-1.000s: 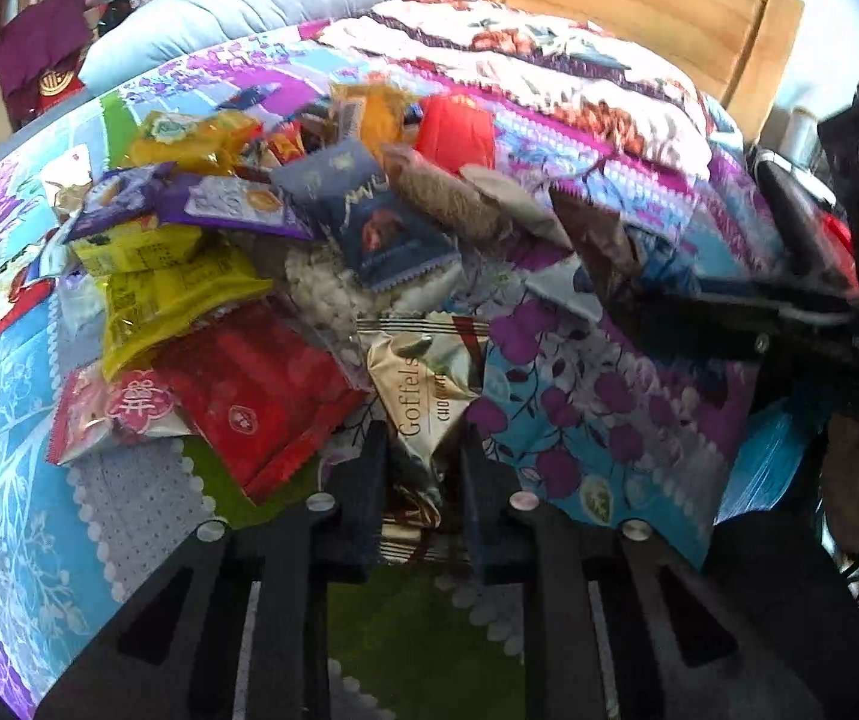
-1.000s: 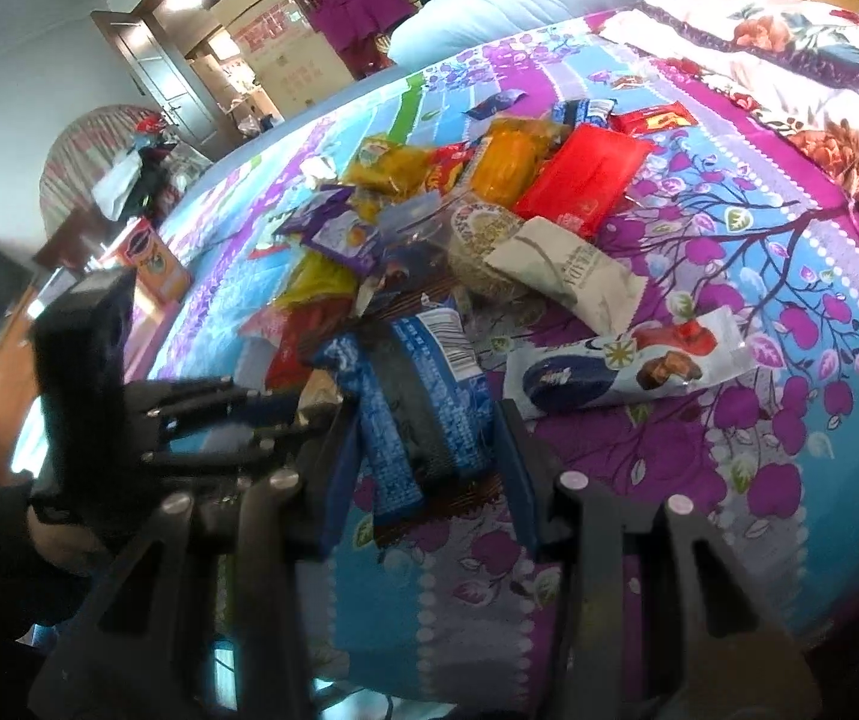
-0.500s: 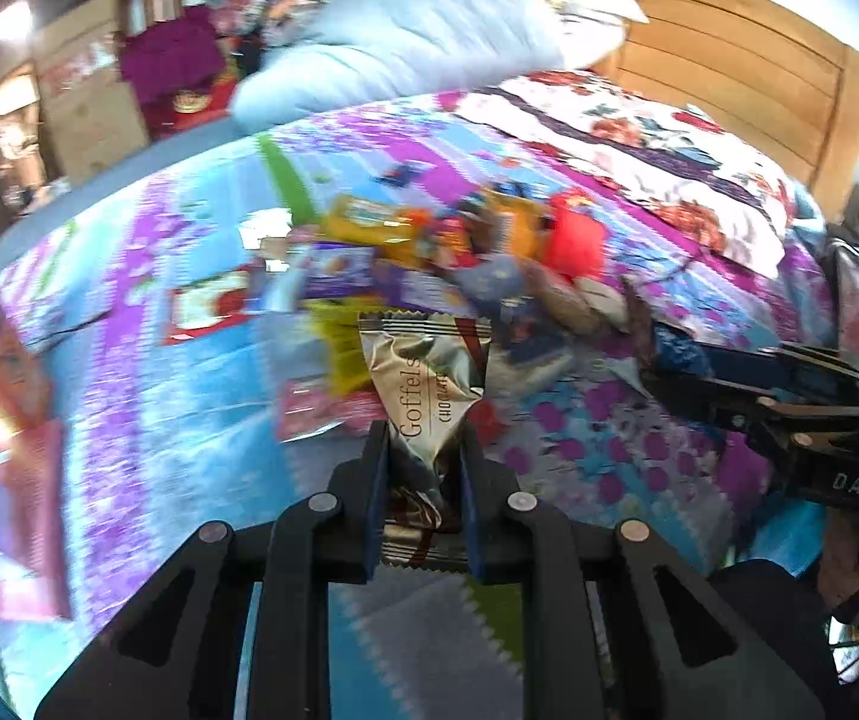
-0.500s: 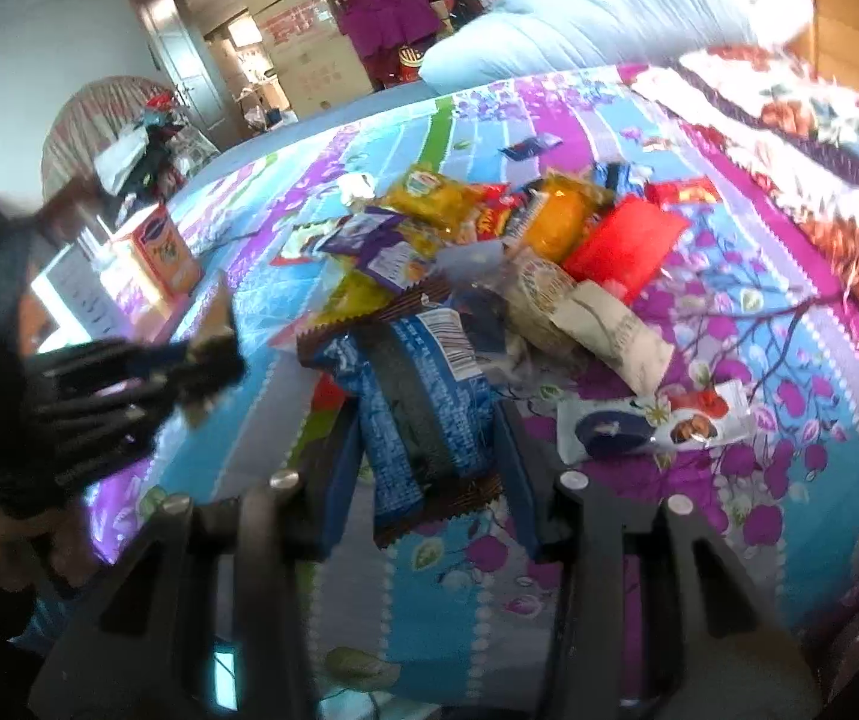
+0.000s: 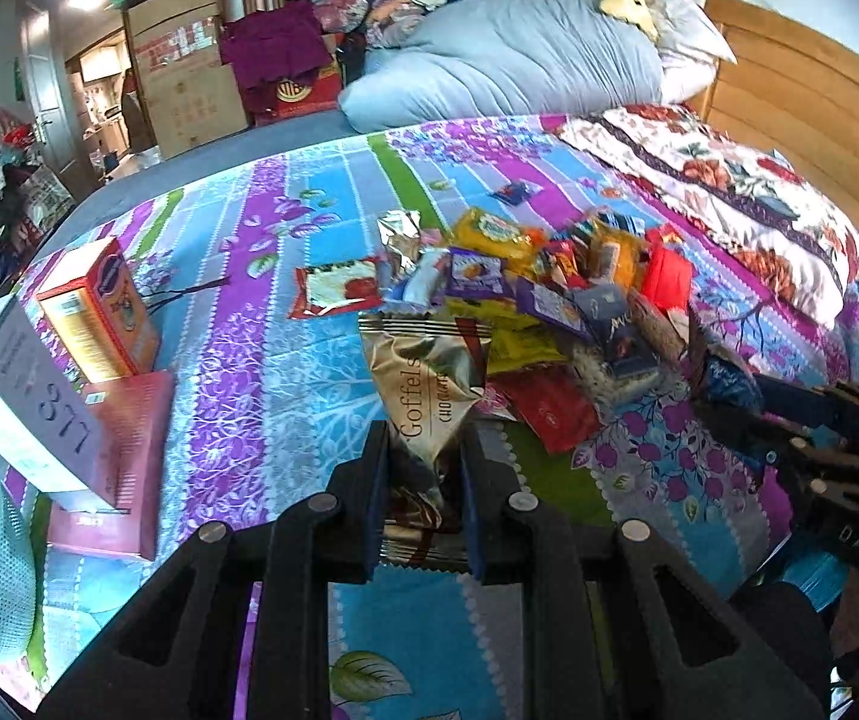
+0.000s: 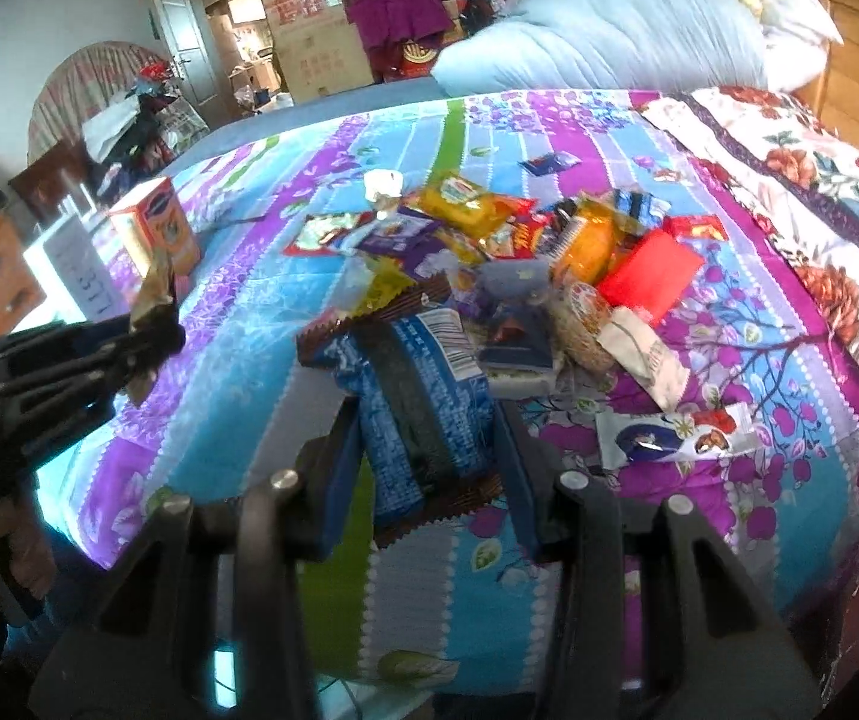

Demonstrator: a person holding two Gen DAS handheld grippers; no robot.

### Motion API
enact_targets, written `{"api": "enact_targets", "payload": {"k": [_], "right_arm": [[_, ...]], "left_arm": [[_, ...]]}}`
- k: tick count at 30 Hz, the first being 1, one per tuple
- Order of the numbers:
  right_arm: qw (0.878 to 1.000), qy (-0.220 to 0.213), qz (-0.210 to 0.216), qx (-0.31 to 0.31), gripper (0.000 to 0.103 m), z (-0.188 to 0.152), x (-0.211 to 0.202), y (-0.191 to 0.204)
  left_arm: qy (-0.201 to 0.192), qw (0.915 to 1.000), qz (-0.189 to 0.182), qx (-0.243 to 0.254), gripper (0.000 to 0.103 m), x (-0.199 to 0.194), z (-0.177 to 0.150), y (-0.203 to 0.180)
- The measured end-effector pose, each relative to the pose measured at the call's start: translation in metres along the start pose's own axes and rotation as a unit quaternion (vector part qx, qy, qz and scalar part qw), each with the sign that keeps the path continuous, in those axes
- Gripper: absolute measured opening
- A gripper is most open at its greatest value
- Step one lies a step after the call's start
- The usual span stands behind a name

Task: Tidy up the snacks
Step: 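Carry the gold wrapper and blue snack pack over the mesh basket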

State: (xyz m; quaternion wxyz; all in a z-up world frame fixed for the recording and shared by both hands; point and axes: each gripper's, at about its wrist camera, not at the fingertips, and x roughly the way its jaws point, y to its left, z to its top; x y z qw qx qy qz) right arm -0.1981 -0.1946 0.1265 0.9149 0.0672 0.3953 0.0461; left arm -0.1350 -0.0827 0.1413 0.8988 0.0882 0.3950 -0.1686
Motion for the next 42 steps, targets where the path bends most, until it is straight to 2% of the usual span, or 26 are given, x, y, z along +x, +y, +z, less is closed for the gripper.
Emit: {"api": "enact_targets", "payload": {"k": [6,15,26,37,42], "right_arm": [[0.999,-0.015,0.015,-0.029,0.044,0.016,-0.006,0.038],[0.993,-0.034,0.068,-0.089,0.044,0.05,-0.006,0.127],[0.975,-0.044,0.143,-0.163,0.044,0.083,0.0,0.248],[0.957,-0.028,0.198,-0.212,0.044,0.089,0.018,0.345],[0.949,-0.009,0.219,-0.226,0.044,0.086,0.03,0.384]], "left_arm": [[-0.02,0.9994,0.014,-0.024,0.021,-0.023,0.003,0.028],[-0.046,0.9924,0.064,-0.095,0.021,-0.062,-0.005,0.117],[-0.078,0.9691,0.124,-0.198,0.021,-0.111,-0.035,0.242],[-0.093,0.9523,0.144,-0.253,0.021,-0.141,-0.068,0.317],[-0.087,0.943,0.15,-0.284,0.021,-0.143,-0.083,0.351]]}}
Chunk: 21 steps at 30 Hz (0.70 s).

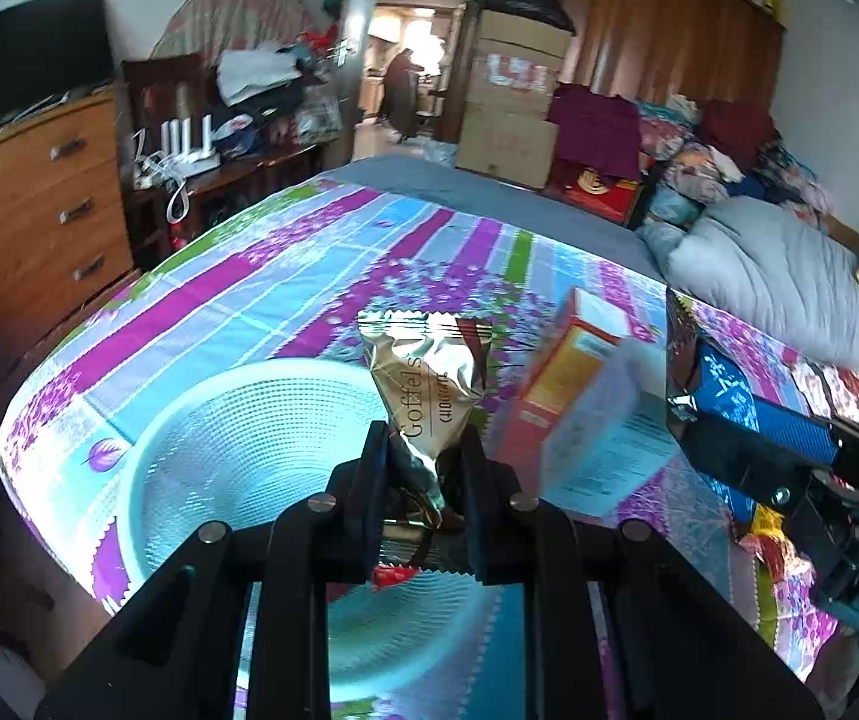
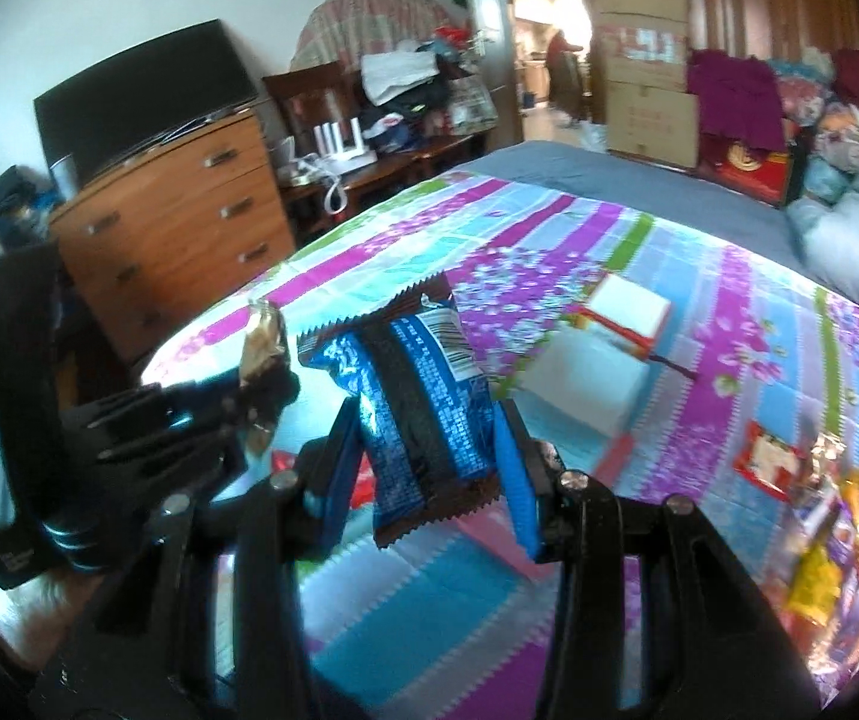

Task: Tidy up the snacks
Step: 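Carry the gold wrapper and blue snack pack over the mesh basket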

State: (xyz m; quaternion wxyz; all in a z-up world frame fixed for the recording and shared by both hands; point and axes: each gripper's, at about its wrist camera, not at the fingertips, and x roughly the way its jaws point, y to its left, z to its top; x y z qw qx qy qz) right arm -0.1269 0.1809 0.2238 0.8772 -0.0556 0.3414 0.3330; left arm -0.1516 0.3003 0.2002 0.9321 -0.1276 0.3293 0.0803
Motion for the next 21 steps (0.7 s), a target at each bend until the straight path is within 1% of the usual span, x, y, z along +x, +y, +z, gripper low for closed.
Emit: {"api": "enact_targets", "payload": {"k": [3,9,12,17,21], "right_arm": [[1.0,0.012,0.01,-0.007,0.044,0.004,0.017,0.012],[0.999,0.039,0.023,-0.022,0.044,0.007,0.051,0.03],[0.997,0.056,0.035,-0.028,0.044,0.008,0.068,0.039],[0.994,0.091,0.05,-0.026,0.044,0.006,0.098,0.05],[0.993,0.107,0.055,-0.022,0.044,0.001,0.11,0.054]], "left_arm": [[0.01,0.9996,0.009,-0.026,0.021,0.009,0.001,0.026],[0.036,0.9969,0.025,-0.065,0.021,0.025,-0.004,0.063],[0.046,0.9957,0.032,-0.075,0.021,0.032,-0.007,0.075],[0.074,0.9932,0.029,-0.085,0.021,0.048,-0.011,0.087],[0.086,0.9921,0.028,-0.086,0.021,0.054,-0.015,0.089]]}}
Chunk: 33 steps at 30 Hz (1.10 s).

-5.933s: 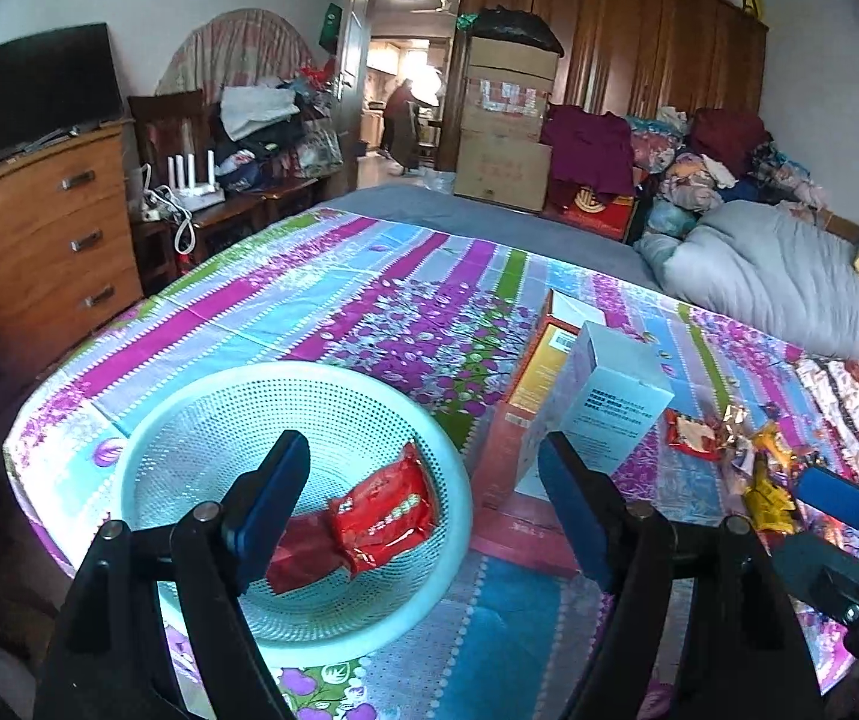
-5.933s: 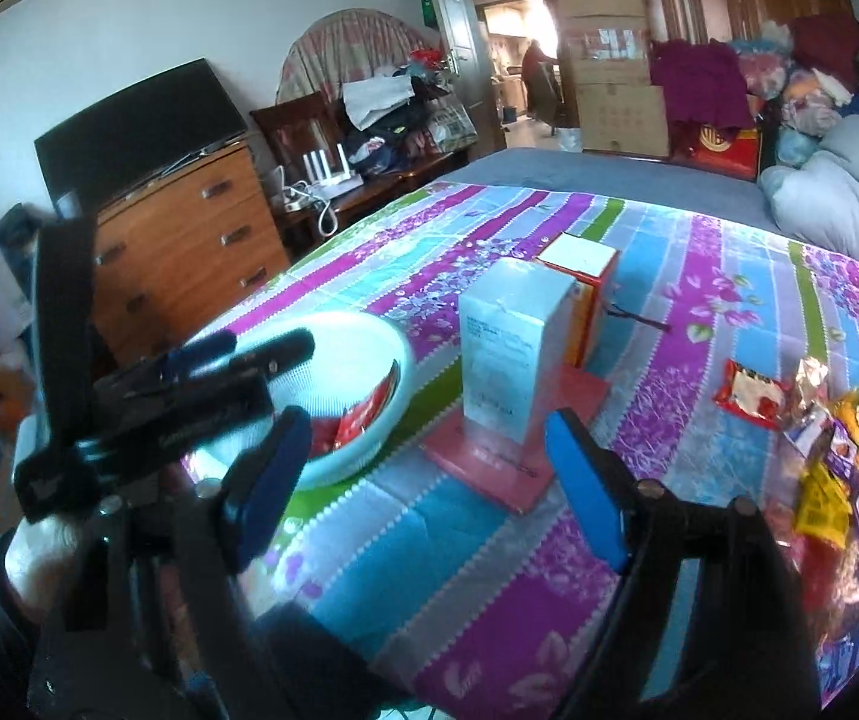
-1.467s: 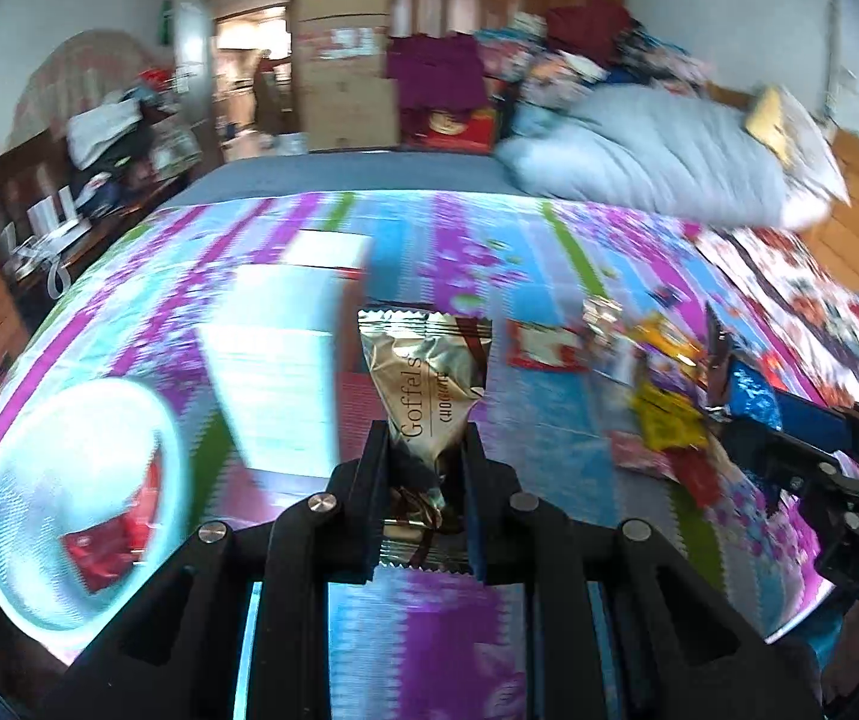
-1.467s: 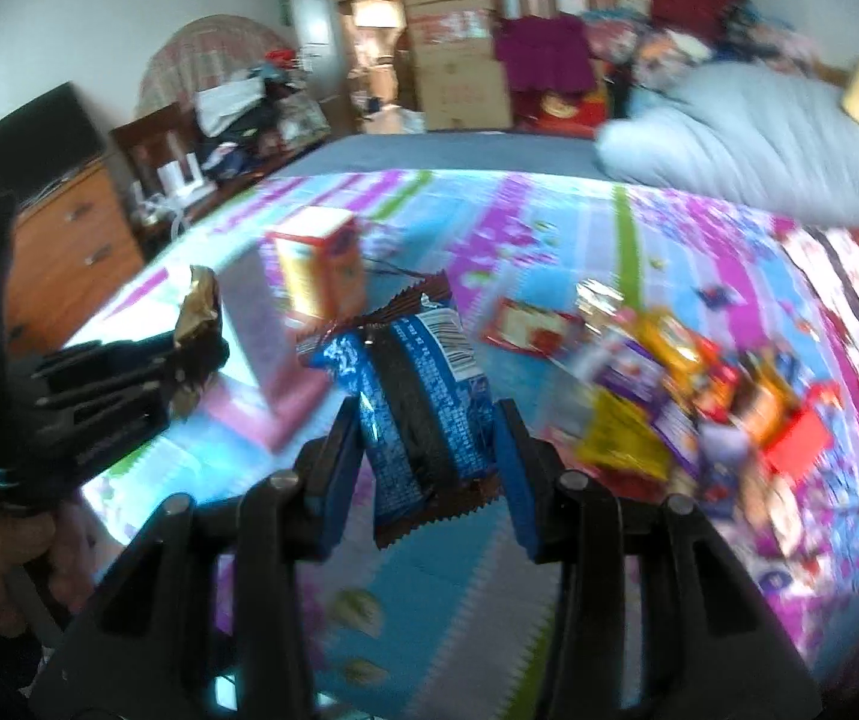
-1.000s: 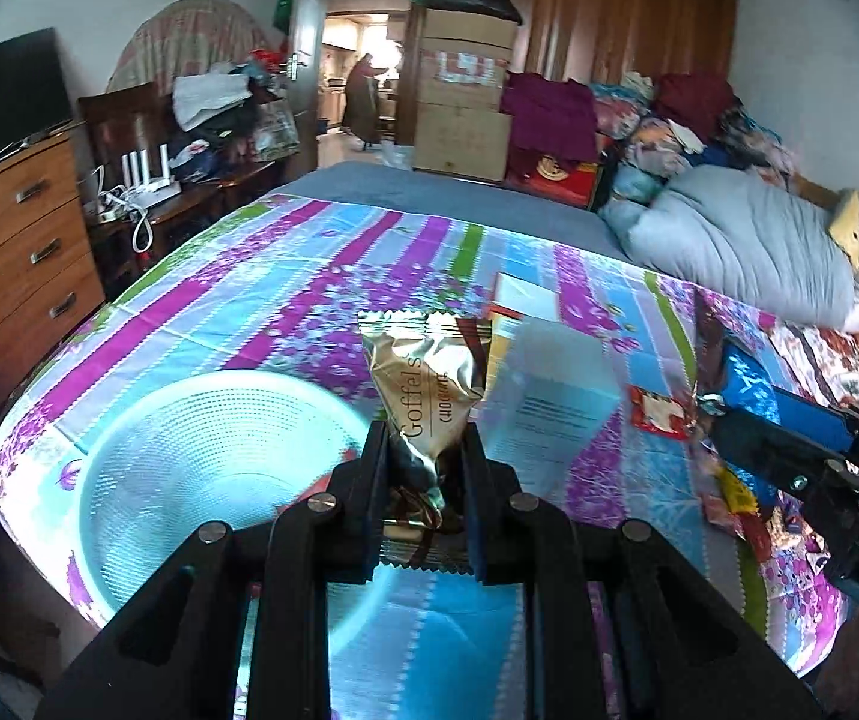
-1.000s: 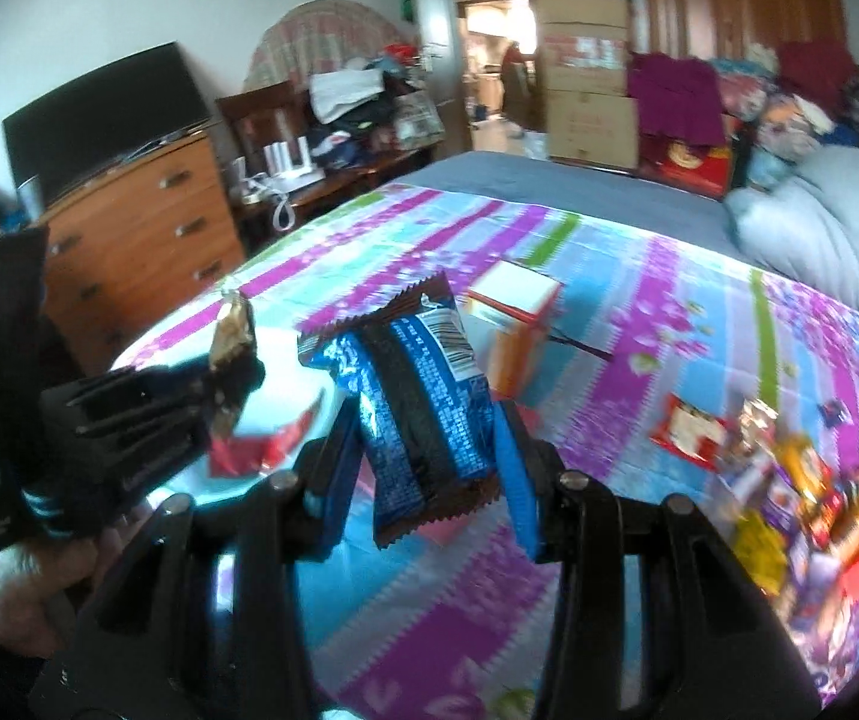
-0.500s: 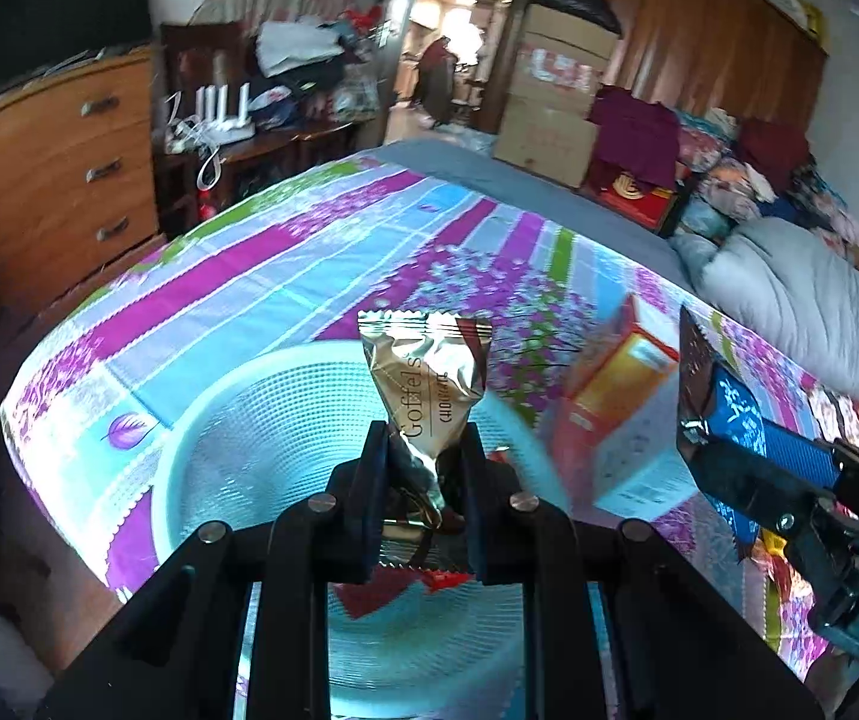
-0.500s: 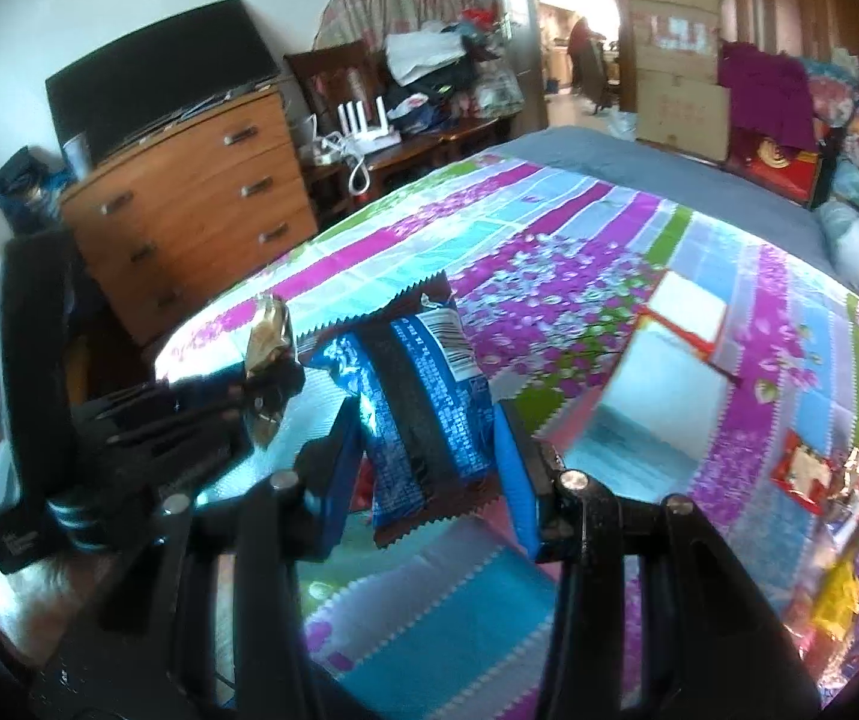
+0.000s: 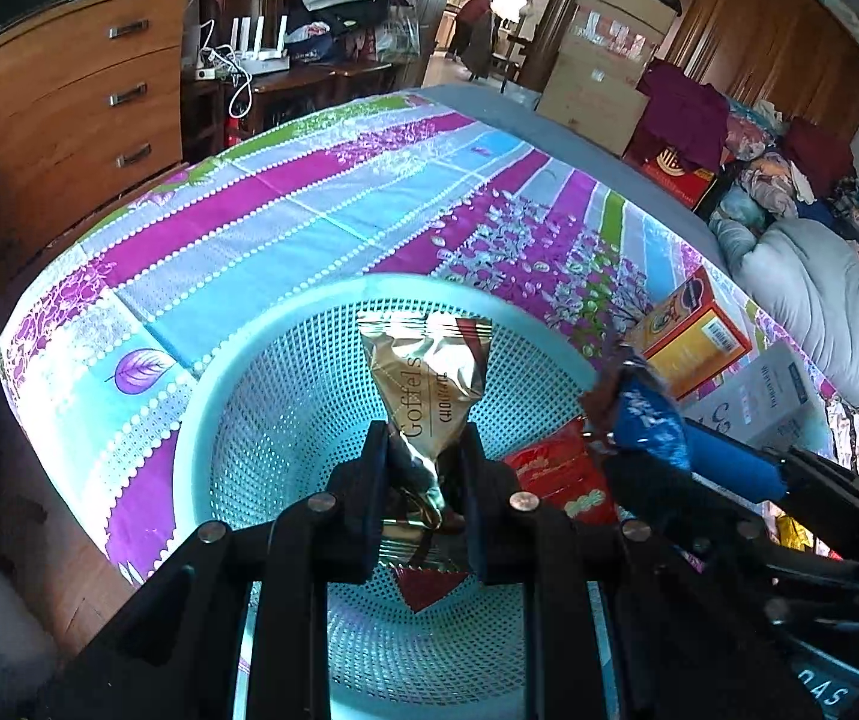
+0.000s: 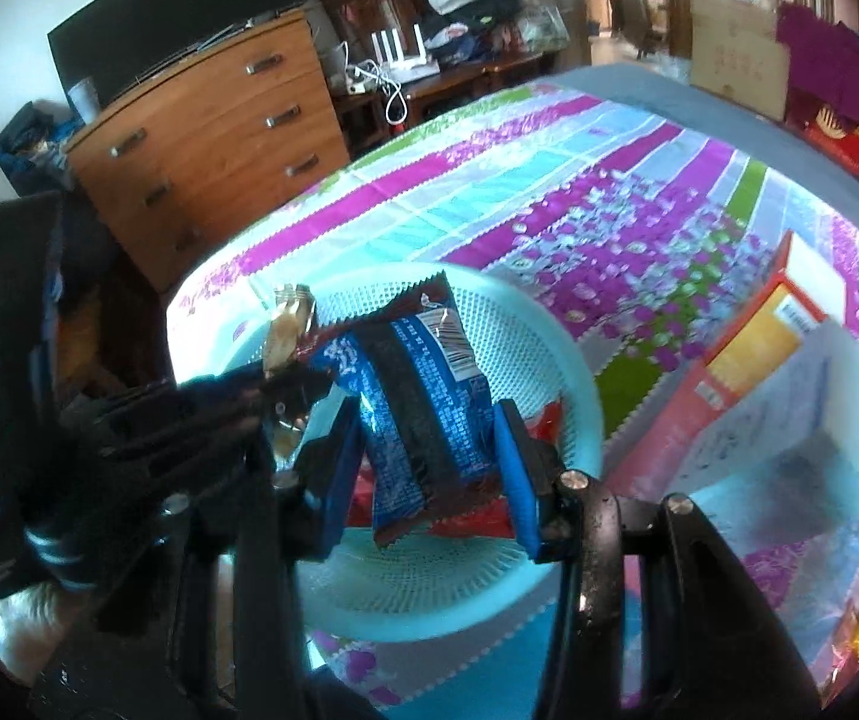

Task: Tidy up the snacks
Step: 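Carry the gold wrapper and blue snack pack over the mesh basket, then open left tool into the basket while right tool releases the blue pack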

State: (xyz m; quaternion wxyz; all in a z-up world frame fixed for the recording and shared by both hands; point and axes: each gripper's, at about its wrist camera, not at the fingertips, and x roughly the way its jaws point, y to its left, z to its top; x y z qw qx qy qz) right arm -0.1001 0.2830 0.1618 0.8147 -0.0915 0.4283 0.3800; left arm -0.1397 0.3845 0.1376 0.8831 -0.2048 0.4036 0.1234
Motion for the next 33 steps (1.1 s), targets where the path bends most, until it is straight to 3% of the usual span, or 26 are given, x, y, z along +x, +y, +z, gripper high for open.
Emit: {"api": "enact_targets", "payload": {"k": [23,24,27,33], "right_arm": [[1.0,0.012,-0.008,0.002,0.045,-0.002,0.012,0.001],[1.0,0.013,-0.009,0.001,0.046,-0.003,0.012,0.001],[1.0,0.018,-0.007,-0.001,0.046,-0.004,0.015,0.001],[1.0,0.011,-0.014,0.0,0.048,-0.005,0.012,0.0]], "left_arm": [[0.01,0.9998,0.004,-0.016,0.021,0.01,0.0,0.004],[0.01,0.9998,0.005,-0.018,0.023,0.011,0.0,0.005],[0.007,0.9997,0.008,-0.024,0.041,0.01,0.0,0.009],[0.001,0.9995,0.005,-0.03,0.056,0.009,0.0,0.011]]}}
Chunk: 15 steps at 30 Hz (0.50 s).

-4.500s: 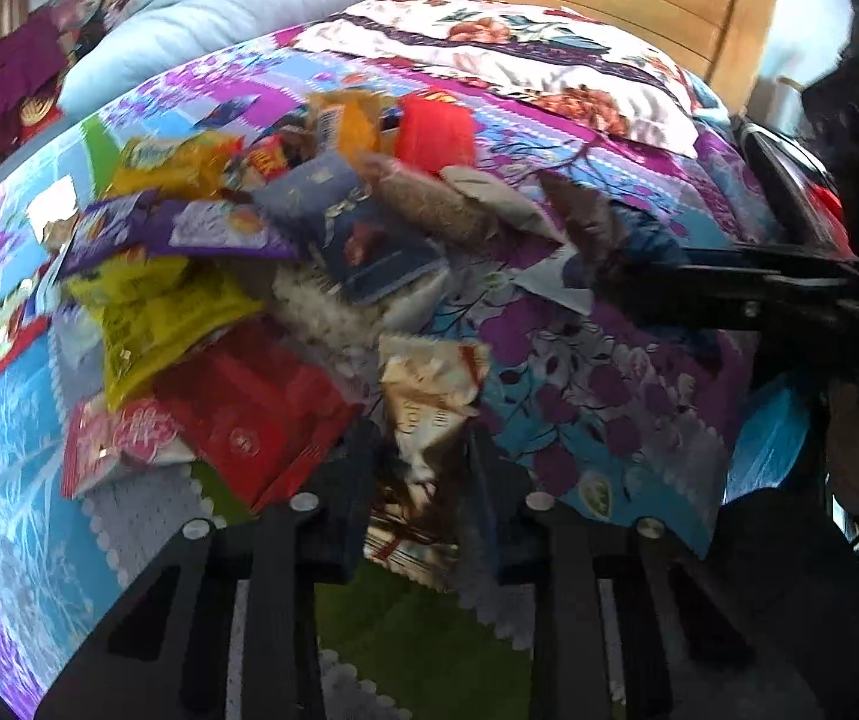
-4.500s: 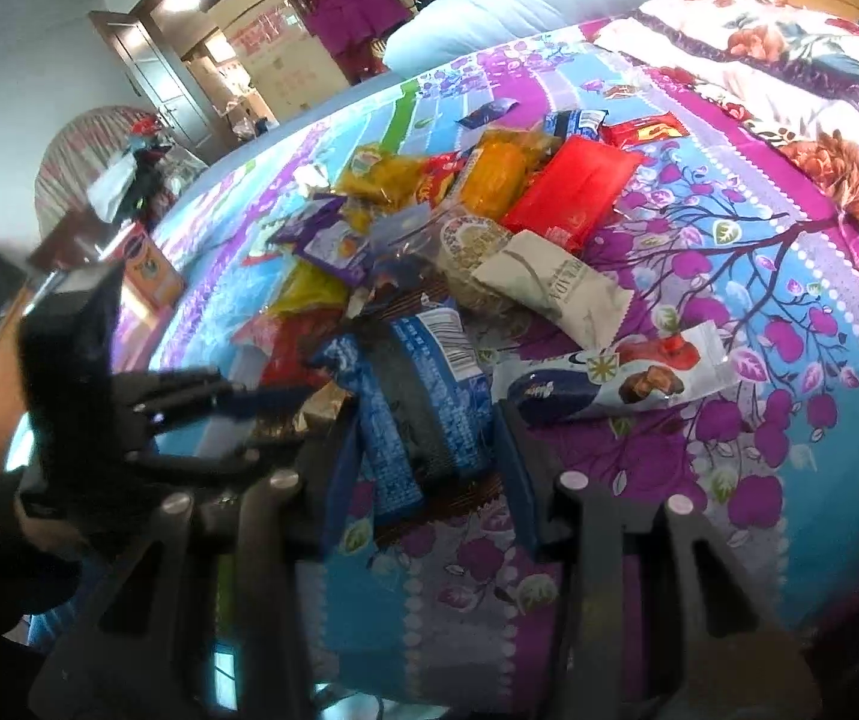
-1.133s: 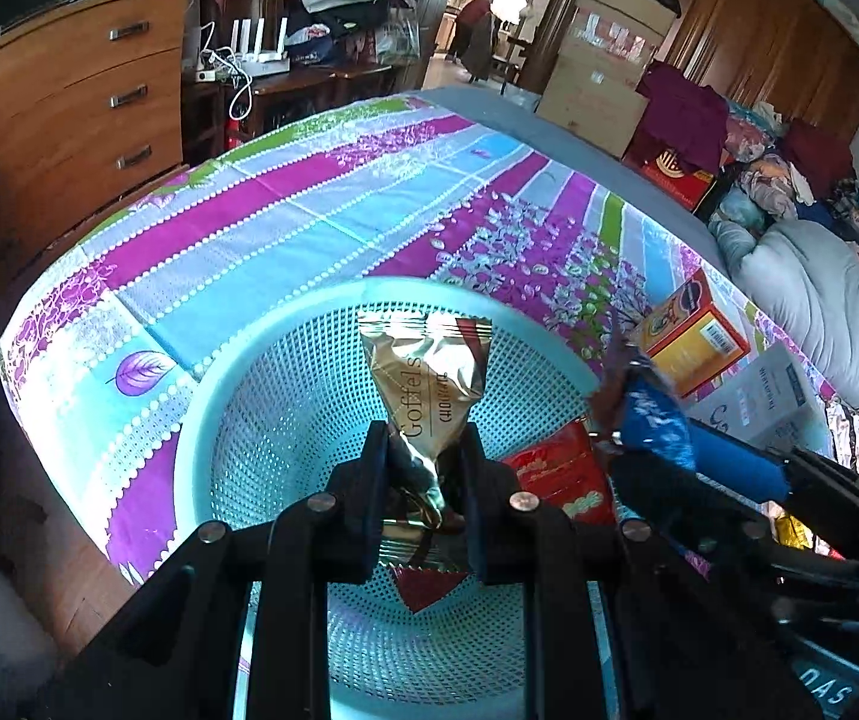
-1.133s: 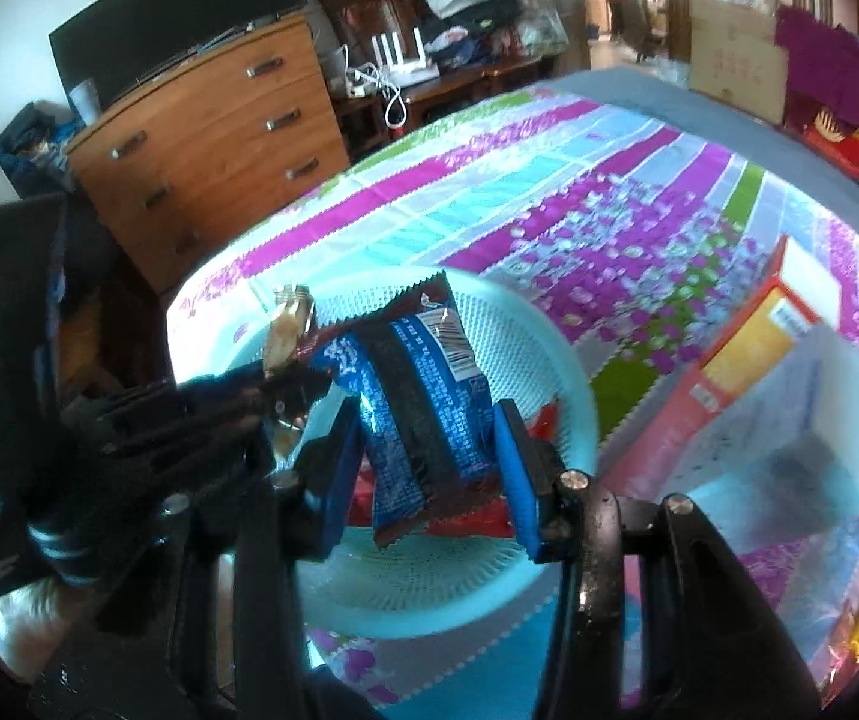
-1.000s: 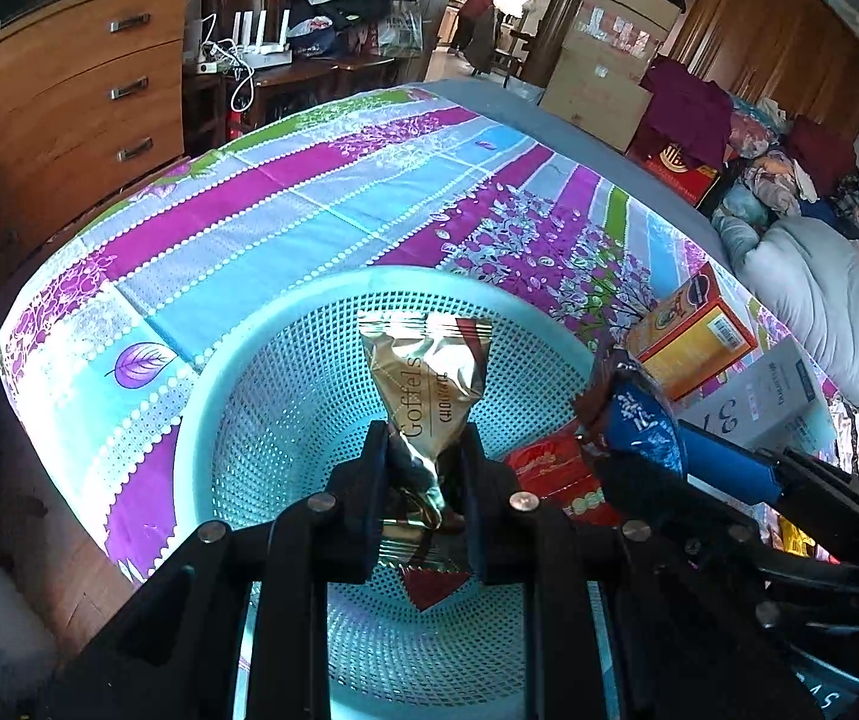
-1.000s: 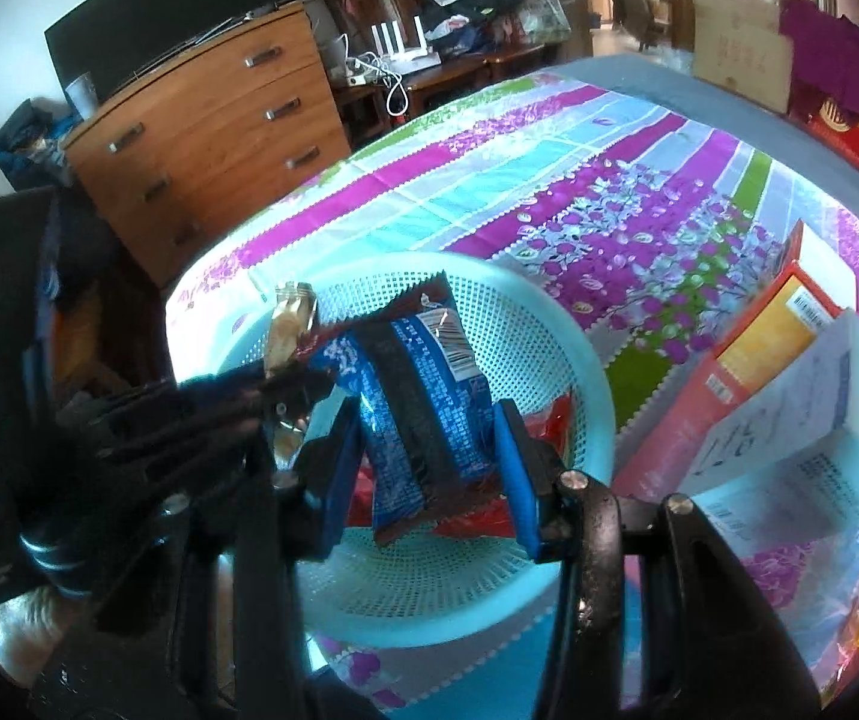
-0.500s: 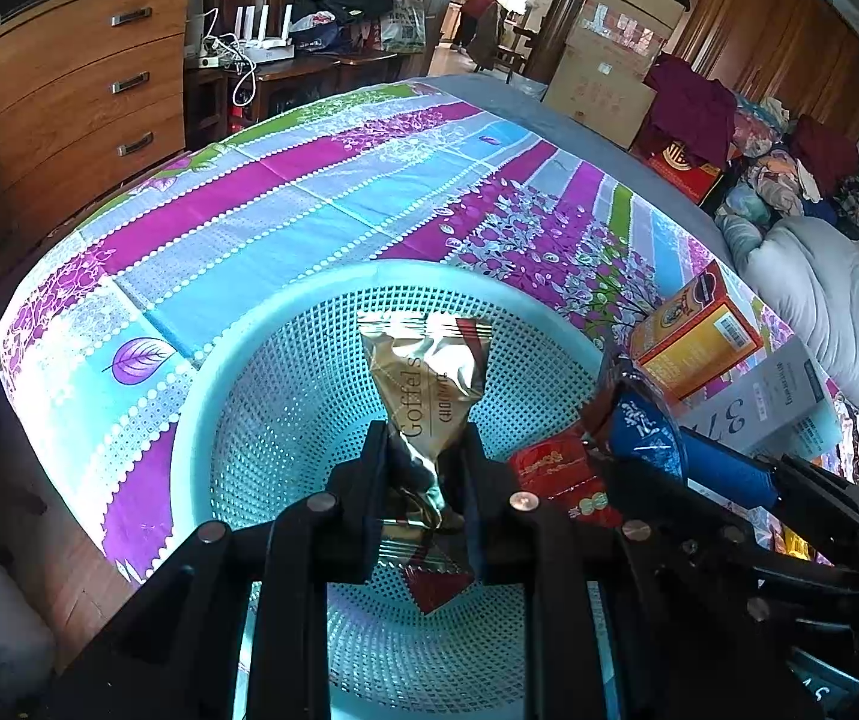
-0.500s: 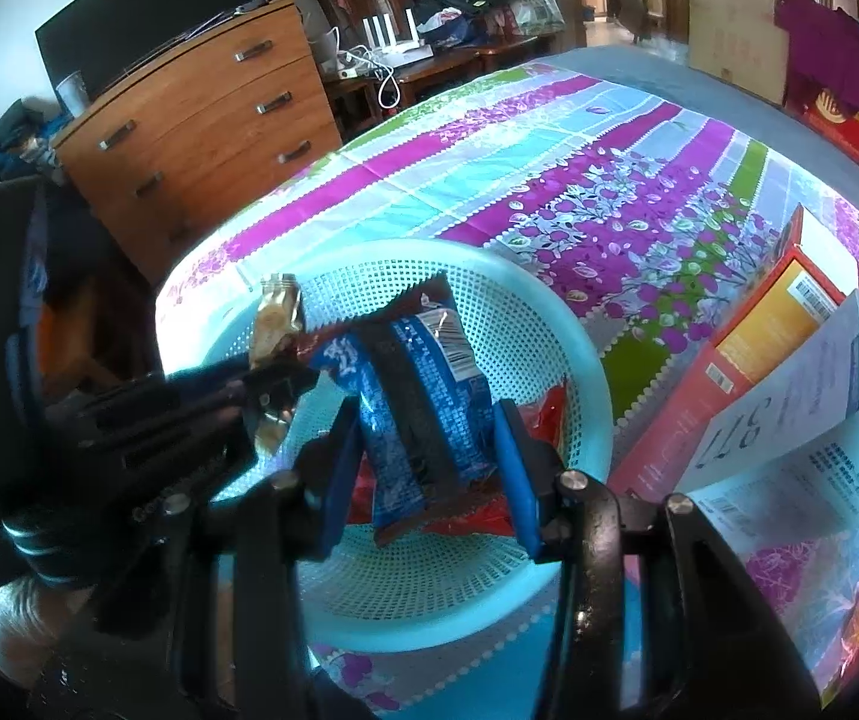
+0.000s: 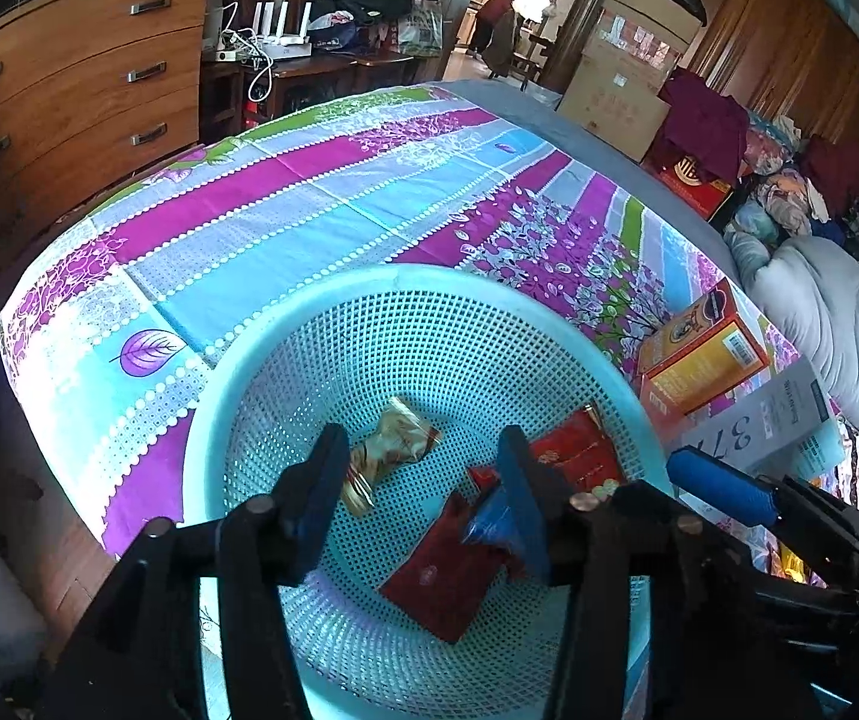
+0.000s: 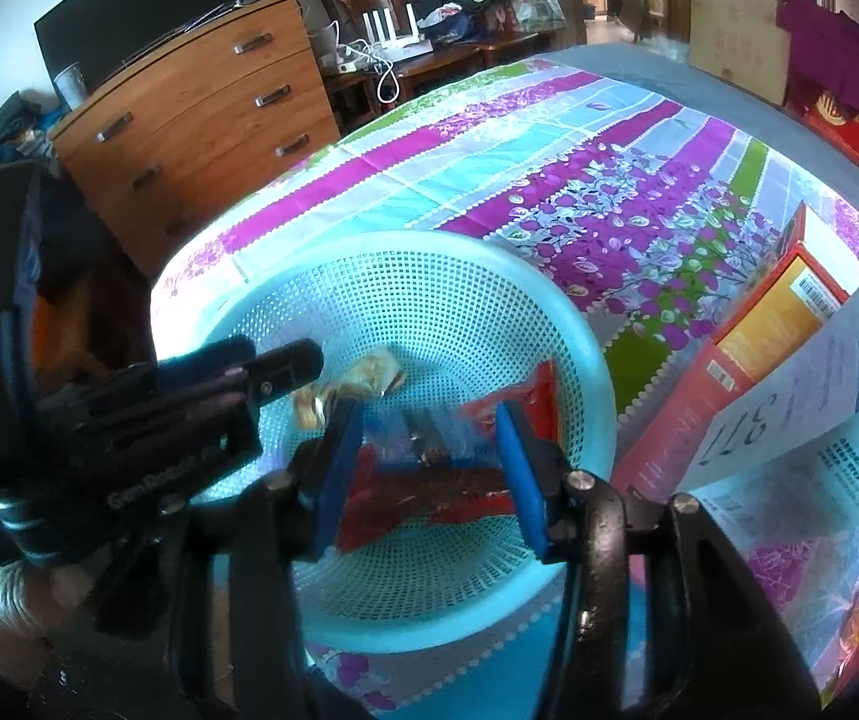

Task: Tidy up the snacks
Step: 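Open left tool into the basket while right tool releases the blue pack, then move both tools back toward the snack heap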

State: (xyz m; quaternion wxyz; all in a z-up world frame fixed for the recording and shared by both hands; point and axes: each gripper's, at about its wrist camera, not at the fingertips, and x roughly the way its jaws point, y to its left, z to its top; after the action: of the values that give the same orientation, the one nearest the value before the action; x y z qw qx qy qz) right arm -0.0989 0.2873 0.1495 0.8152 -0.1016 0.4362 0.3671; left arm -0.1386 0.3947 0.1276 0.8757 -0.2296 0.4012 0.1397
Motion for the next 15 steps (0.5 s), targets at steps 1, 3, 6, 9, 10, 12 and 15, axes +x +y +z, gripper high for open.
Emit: {"api": "enact_targets", "payload": {"k": [1,3,6,9,10,12,15], "right_arm": [[1.0,-0.002,-0.001,-0.001,0.049,0.0,-0.001,0.0],[1.0,-0.007,-0.001,-0.001,0.057,-0.001,-0.005,-0.001],[0.999,-0.031,-0.008,-0.01,0.063,-0.005,-0.019,0.0],[0.996,-0.09,-0.018,-0.017,0.063,-0.016,-0.053,0.002],[0.993,-0.116,-0.026,-0.018,0.063,-0.022,-0.069,0.001],[0.983,-0.176,-0.042,-0.016,0.069,-0.035,-0.1,-0.002],[0.96,-0.267,-0.078,-0.003,0.103,-0.064,-0.15,-0.013]], "left_arm": [[-0.002,1.0,0.0,-0.001,0.058,-0.001,0.0,0.0],[-0.007,1.0,0.0,-0.006,0.059,-0.003,0.0,0.002],[-0.017,0.9998,-0.001,-0.008,0.059,-0.009,0.002,0.0],[-0.049,0.9988,0.002,0.01,0.059,-0.025,0.002,-0.011],[-0.07,0.9972,-0.002,0.024,0.059,-0.035,0.0,-0.02],[-0.116,0.9919,-0.002,0.053,0.059,-0.056,-0.003,-0.038],[-0.183,0.9774,-0.029,0.102,0.064,-0.09,-0.012,-0.077]]}}
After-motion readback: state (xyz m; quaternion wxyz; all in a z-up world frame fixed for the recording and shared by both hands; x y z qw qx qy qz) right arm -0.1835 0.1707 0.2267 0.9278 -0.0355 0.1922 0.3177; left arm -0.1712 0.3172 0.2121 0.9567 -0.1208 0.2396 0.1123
